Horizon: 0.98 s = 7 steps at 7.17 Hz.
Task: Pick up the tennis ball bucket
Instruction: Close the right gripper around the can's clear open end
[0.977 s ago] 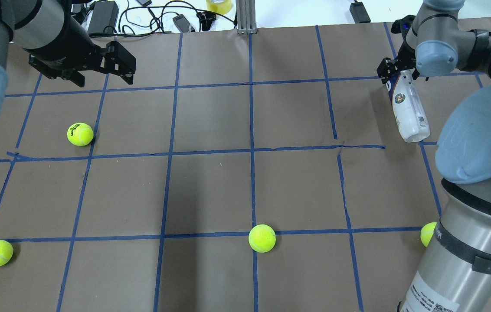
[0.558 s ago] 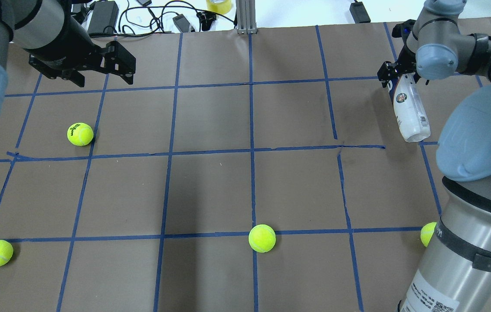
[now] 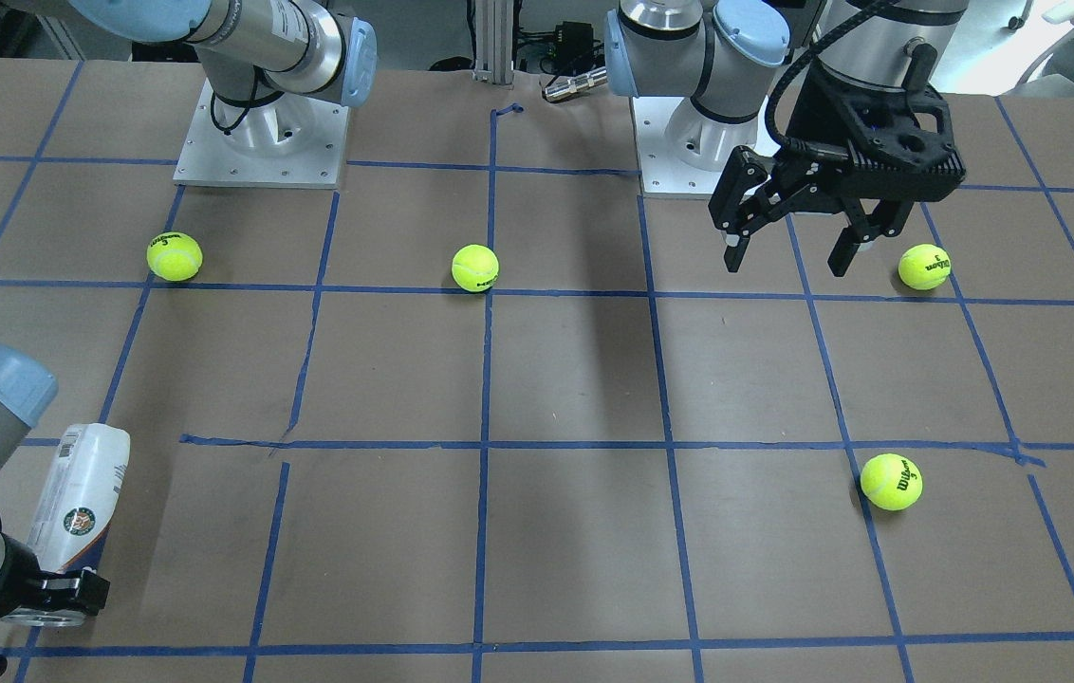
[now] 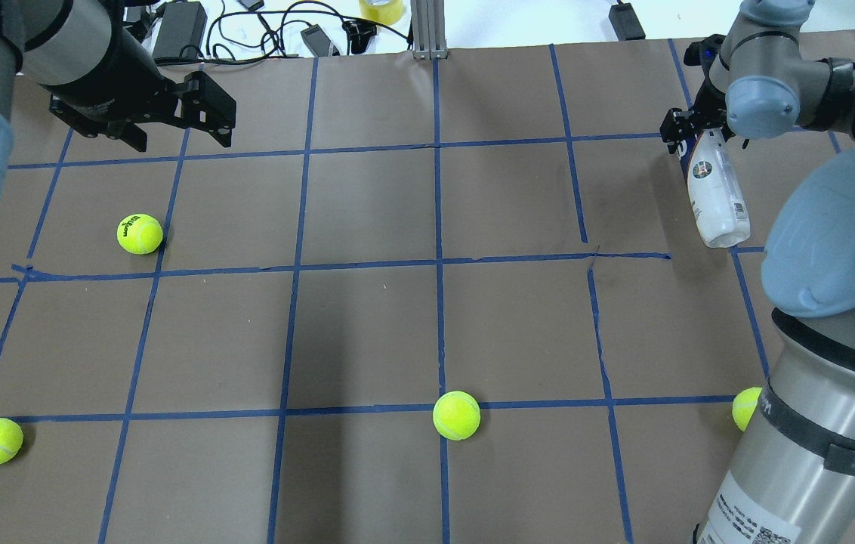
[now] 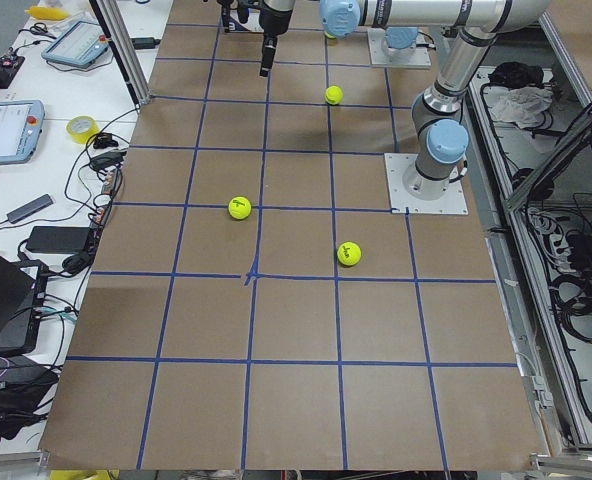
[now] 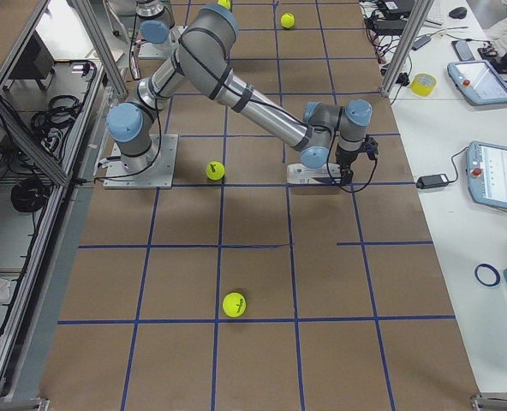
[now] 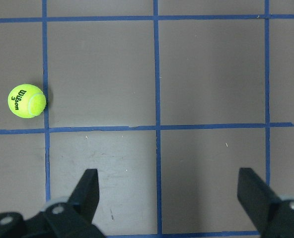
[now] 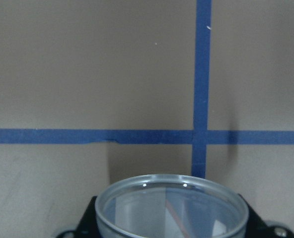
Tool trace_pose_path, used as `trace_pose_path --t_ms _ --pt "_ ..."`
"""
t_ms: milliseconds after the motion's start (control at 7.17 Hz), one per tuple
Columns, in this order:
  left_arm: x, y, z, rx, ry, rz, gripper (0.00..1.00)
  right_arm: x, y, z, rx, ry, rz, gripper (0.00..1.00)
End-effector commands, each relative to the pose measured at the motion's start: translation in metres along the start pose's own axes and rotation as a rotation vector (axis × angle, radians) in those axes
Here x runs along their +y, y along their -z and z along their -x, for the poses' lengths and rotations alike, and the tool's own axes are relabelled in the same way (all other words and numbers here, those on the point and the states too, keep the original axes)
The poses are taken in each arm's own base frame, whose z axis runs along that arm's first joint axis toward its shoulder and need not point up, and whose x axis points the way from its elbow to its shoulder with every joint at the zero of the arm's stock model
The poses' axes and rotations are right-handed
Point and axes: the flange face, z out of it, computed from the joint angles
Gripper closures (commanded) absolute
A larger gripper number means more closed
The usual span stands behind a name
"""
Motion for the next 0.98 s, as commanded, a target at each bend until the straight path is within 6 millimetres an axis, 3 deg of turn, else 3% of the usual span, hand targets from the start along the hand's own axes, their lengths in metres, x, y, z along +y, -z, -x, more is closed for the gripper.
trace_pose_path --t_ms 0,279,419,558,837 --pt "0.000 0.000 0.000 0.000 0.000 0.000 0.00 0.001 0.001 0.002 -0.022 0.004 0.001 0.30" --pt "0.002 -0.003 0.000 0.003 0.000 0.007 0.00 -0.002 0.026 0.006 -0.070 0.008 -0.048 0.34" --pt "0.004 -0.005 0.000 0.003 0.000 0.010 0.00 -0.002 0.048 0.007 -0.067 0.009 -0.076 0.34" --pt "0.004 -0.005 0.000 0.003 0.000 0.010 0.00 0.002 0.071 0.012 -0.068 0.009 -0.080 0.34" --pt "0.006 -0.005 0.000 0.003 0.000 0.010 0.00 0.012 0.093 0.030 -0.086 -0.017 -0.035 0.35"
